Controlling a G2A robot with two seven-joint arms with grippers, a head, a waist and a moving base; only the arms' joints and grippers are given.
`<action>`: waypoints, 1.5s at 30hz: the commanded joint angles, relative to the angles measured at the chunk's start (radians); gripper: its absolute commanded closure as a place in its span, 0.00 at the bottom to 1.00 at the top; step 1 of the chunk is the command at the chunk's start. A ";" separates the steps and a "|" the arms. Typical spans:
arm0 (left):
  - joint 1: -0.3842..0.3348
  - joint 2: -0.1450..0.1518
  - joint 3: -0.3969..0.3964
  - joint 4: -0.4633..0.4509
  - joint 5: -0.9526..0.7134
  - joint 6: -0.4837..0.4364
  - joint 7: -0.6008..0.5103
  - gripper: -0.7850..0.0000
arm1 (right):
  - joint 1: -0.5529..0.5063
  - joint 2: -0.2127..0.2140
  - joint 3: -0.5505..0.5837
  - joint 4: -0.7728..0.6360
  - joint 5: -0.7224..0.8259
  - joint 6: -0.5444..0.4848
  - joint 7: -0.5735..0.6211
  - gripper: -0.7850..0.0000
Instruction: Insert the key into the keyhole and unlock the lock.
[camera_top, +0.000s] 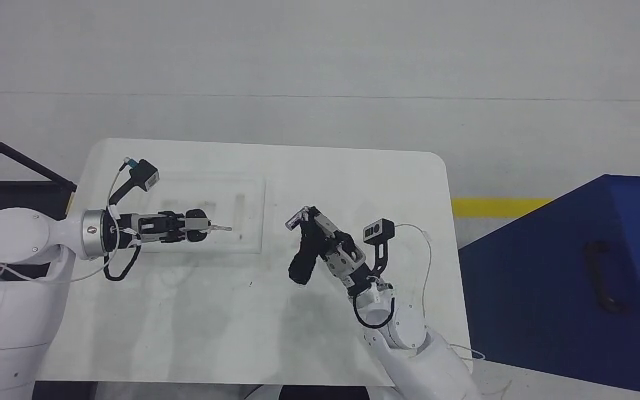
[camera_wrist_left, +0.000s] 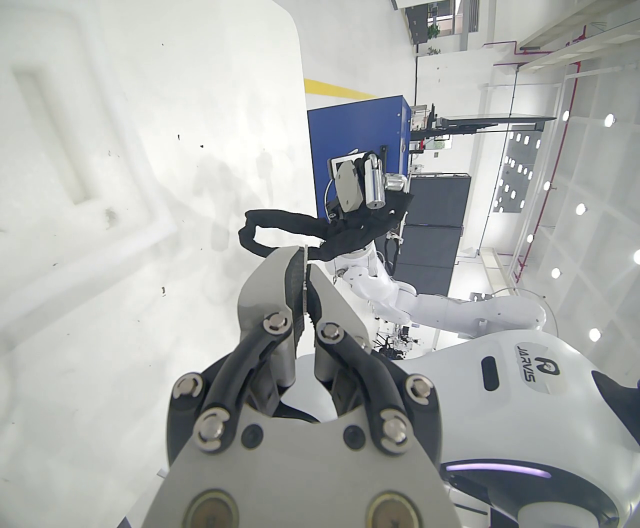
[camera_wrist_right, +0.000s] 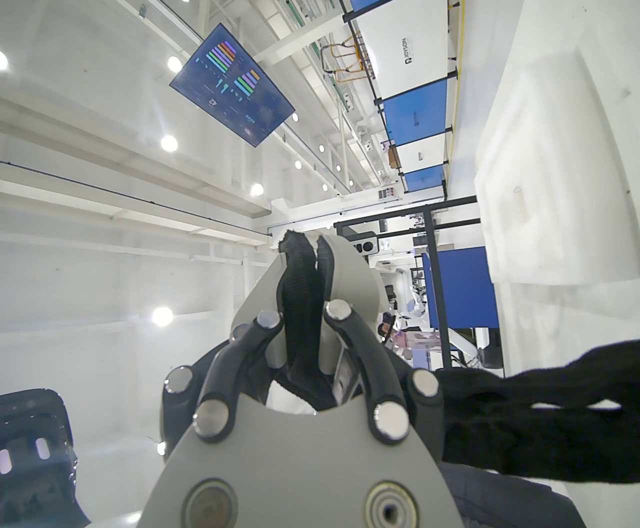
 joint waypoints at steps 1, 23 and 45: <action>0.000 0.000 0.000 0.000 0.000 0.000 0.000 1.00 | 0.000 0.000 0.000 0.000 0.000 0.000 -0.001 1.00; 0.225 -0.050 0.077 -0.124 -0.212 -0.413 0.437 1.00 | -0.125 -0.062 -0.086 -0.048 -0.532 -0.206 -0.610 1.00; 0.225 -0.069 0.159 -0.109 -0.228 -0.542 0.508 1.00 | -0.126 -0.078 -0.105 -0.033 -0.590 -0.262 -0.674 1.00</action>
